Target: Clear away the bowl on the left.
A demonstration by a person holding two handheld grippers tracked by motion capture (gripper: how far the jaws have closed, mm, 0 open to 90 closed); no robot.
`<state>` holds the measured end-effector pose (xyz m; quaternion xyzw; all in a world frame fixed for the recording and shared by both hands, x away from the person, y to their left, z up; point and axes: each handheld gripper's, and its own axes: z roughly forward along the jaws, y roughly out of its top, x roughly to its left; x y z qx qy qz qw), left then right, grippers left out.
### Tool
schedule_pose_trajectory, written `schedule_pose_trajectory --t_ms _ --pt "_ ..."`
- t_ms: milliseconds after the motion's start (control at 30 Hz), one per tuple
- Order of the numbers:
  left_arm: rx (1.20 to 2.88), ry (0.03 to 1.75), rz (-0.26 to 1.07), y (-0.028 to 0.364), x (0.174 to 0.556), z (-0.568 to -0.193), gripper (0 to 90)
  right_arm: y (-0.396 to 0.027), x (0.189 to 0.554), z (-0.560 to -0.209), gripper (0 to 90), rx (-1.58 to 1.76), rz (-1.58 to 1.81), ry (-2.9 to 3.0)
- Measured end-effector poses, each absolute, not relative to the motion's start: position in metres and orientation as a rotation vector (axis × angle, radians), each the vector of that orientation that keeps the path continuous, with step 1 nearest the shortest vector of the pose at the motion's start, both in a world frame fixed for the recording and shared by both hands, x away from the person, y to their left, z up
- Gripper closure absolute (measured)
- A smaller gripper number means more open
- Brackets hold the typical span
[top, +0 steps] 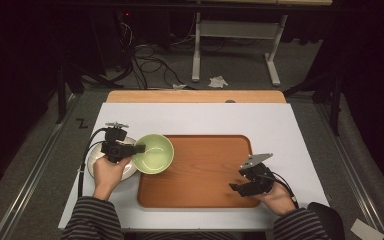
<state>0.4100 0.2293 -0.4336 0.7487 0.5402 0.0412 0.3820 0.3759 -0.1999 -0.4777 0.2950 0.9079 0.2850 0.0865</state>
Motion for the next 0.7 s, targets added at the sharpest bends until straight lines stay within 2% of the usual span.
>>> schedule_pose_trajectory --t_ms 700 --pt "1.981 1.296 0.032 0.197 0.419 -0.434 82.9 -0.200 0.376 -0.478 37.5 0.881 0.840 2.709"
